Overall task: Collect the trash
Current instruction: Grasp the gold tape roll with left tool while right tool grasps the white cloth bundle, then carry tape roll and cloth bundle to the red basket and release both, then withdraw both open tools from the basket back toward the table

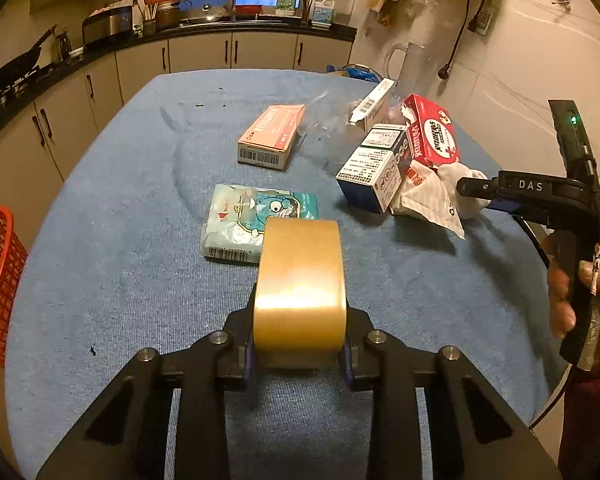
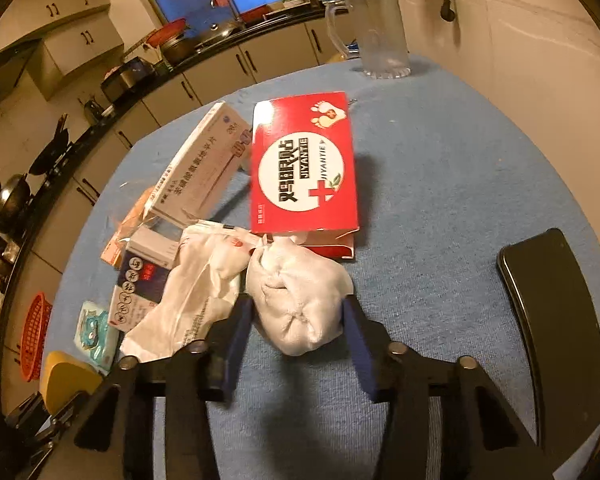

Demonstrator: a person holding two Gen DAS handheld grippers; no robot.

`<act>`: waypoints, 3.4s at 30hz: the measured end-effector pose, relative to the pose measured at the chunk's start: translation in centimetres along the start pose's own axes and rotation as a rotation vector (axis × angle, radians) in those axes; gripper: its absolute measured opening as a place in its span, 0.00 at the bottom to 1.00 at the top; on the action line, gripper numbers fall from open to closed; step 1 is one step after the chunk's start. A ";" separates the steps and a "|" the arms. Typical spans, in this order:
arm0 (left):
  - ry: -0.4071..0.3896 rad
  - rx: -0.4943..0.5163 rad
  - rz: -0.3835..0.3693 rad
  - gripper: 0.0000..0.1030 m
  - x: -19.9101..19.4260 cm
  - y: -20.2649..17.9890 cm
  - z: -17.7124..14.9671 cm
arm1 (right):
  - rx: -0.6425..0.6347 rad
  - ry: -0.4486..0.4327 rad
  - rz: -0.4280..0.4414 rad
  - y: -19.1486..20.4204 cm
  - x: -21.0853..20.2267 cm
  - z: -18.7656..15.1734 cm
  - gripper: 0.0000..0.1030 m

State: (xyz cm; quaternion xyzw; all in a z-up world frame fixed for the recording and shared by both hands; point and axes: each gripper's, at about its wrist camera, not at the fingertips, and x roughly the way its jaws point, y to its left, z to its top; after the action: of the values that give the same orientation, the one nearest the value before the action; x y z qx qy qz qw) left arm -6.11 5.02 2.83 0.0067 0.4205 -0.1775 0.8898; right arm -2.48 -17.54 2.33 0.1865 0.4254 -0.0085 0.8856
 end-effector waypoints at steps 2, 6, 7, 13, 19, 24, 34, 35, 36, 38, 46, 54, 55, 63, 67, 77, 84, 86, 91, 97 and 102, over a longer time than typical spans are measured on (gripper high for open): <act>-0.008 -0.005 -0.009 0.28 -0.1 0.1 -0.1 | -0.002 -0.017 0.003 -0.2 -0.3 -0.3 0.34; -0.018 -0.010 -0.026 0.28 -0.6 0.2 -0.4 | 0.000 -0.051 0.010 -0.5 -1.6 -1.4 0.31; -0.024 -0.007 -0.026 0.28 -0.8 0.2 -0.4 | -0.002 -0.060 0.015 -0.5 -2.1 -1.8 0.31; -0.058 -0.008 -0.024 0.28 -2.2 0.5 -0.3 | 0.004 -0.138 0.038 -0.3 -5.5 -3.4 0.31; -0.102 -0.020 -0.004 0.28 -3.9 1.4 0.2 | -0.064 -0.177 0.112 2.9 -7.9 -3.9 0.31; -0.144 -0.051 0.027 0.28 -6.0 3.4 0.3 | -0.143 -0.128 0.226 7.8 -7.5 -4.0 0.31; -0.218 -0.183 0.163 0.28 -11.1 12.4 -0.4 | -0.302 0.013 0.417 19.6 -4.3 -5.0 0.31; -0.223 -0.195 0.174 0.28 -11.6 13.2 -0.5 | -0.317 0.023 0.431 20.8 -4.0 -5.1 0.31; -0.230 -0.211 0.190 0.28 -12.1 14.3 -0.6 | -0.333 0.038 0.448 22.1 -3.4 -5.0 0.31; -0.241 -0.247 0.230 0.28 -13.3 17.1 -0.9 | -0.354 0.072 0.474 24.3 -2.5 -5.1 0.31; -0.200 -0.336 0.357 0.28 -14.2 25.9 -2.6 | -0.478 0.190 0.578 36.0 1.5 -6.5 0.31; -0.130 -0.384 0.377 0.28 -11.7 32.2 -3.9 | -0.510 0.305 0.592 44.0 7.1 -8.2 0.31; -0.119 -0.388 0.382 0.28 -11.2 32.8 -3.9 | -0.518 0.315 0.579 44.9 8.0 -8.5 0.31; -0.068 -0.386 0.364 0.28 -9.0 34.3 -4.8 | -0.512 0.379 0.512 46.7 11.9 -9.4 0.33; -0.064 -0.386 0.358 0.29 -8.5 34.4 -4.9 | -0.505 0.387 0.494 46.7 12.7 -9.3 0.37; -0.072 -0.408 0.356 0.36 -8.6 34.6 -4.9 | -0.482 0.381 0.501 46.4 12.5 -9.1 0.38; -0.090 -0.405 0.369 0.42 -9.3 33.7 -4.9 | -0.478 0.334 0.519 45.2 10.3 -8.6 0.40; -0.097 -0.402 0.376 0.43 -9.6 33.4 -5.0 | -0.478 0.321 0.518 44.9 9.8 -8.6 0.41; -0.111 -0.399 0.389 0.45 -10.6 32.6 -5.1 | -0.474 0.297 0.510 43.7 8.5 -8.5 0.41; -0.124 -0.381 0.414 0.48 -11.7 31.4 -5.2 | -0.454 0.270 0.505 41.6 7.0 -8.3 0.42; -0.135 -0.357 0.433 0.50 -12.3 30.0 -5.2 | -0.436 0.255 0.504 39.8 5.9 -8.3 0.43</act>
State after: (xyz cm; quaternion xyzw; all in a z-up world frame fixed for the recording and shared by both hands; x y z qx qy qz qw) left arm -7.54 37.76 4.58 -0.0720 0.3738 0.0935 0.9200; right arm 1.96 23.08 6.04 0.0919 0.4651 0.3243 0.8186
